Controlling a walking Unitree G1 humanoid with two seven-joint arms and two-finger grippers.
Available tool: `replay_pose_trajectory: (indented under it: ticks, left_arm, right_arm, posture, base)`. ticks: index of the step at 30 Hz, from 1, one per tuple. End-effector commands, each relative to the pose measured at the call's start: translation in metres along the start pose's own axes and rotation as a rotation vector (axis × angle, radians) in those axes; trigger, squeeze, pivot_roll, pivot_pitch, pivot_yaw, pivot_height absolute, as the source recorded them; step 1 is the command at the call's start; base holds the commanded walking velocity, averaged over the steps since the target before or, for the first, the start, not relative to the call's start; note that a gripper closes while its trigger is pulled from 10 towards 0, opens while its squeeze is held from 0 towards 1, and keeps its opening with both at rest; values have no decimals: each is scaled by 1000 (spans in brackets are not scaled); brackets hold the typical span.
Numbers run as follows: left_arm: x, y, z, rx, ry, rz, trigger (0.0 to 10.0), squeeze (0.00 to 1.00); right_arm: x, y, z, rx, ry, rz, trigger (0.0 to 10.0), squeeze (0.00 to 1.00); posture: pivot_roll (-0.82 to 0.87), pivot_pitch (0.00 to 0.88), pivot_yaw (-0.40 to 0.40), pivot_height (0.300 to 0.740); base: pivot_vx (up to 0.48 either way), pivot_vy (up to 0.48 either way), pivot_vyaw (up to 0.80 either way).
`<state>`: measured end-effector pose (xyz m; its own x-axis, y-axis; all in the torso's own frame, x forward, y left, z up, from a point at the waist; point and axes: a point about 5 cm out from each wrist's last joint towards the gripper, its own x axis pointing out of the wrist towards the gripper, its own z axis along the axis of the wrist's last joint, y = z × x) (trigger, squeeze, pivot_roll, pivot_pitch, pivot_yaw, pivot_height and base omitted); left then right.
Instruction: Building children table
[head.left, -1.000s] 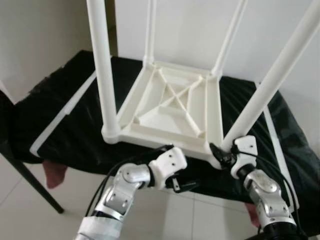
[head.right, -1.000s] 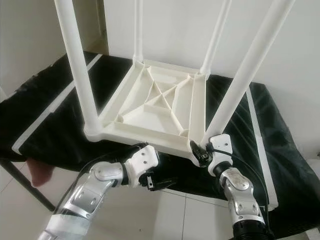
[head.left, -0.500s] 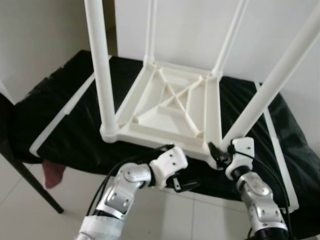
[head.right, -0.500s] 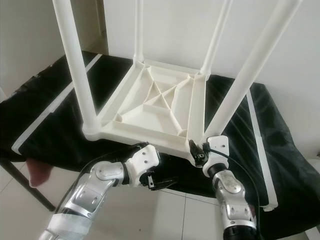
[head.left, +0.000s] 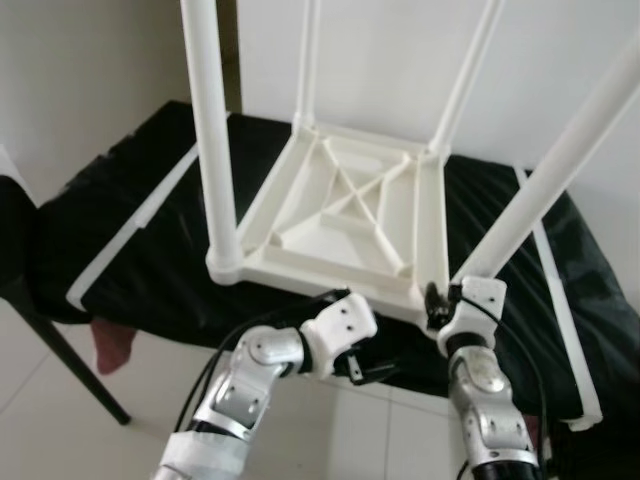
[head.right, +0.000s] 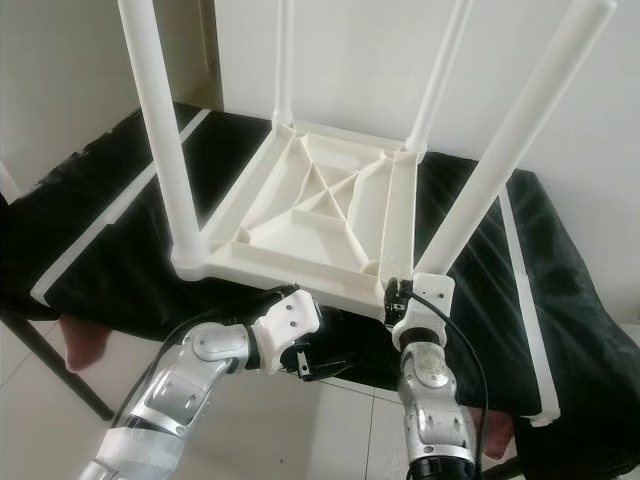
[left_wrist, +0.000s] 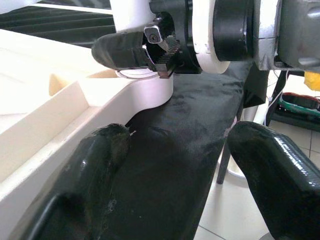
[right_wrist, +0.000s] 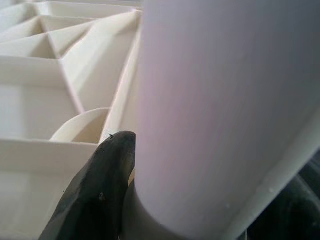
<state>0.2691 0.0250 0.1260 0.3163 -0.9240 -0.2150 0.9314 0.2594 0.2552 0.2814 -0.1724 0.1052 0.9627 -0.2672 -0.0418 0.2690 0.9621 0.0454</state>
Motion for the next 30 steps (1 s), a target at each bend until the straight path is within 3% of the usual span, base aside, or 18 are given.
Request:
replay_pose_trajectory:
  ticks: [1,6,13,14,15,24,29,30]
  left_arm:
    - [0,7,-1,2,5,167,10000,0]
    - [0,5,-1,0,2,164,10000,0]
    - [2,4,0,8,-5,146,10000,0]
    - [2,4,0,9,-6,145,10000,0]
    - [3,4,1,11,-10,142,10000,0]
    - [5,2,3,15,-20,128,10000,0]
    - [5,3,3,19,-21,126,10000,0]
    - [6,3,4,18,-22,125,10000,0]
  right_arm:
    - [-2,-12,-8,49,51,-124,10000,0]
    - [-3,-4,-6,60,33,-117,10000,0]
    - [-4,-10,-4,34,25,-121,10000,0]
    - [-4,-10,-3,31,20,-115,10000,294]
    - [-4,-10,-2,35,15,-97,10000,1000]
    - [-5,-12,3,37,-23,-50,10000,1000]
    - [-5,-12,1,9,-21,66,10000,1000]
    - [-4,-11,1,-3,-20,124,10000,0]
  posture:
    - [52,3,-92,740]
    - [45,0,-86,740]
    - [38,0,-82,740]
    - [35,0,-79,740]
    - [33,0,-79,740]
    - [25,0,-73,740]
    - [23,0,-74,740]
    - [21,0,-72,740]
  base:
    - [0,0,0]
    - [0,0,0]
    - [0,0,0]
    - [0,0,0]
    - [0,0,0]
    - [0,0,0]
    - [0,0,0]
    - [0,0,0]
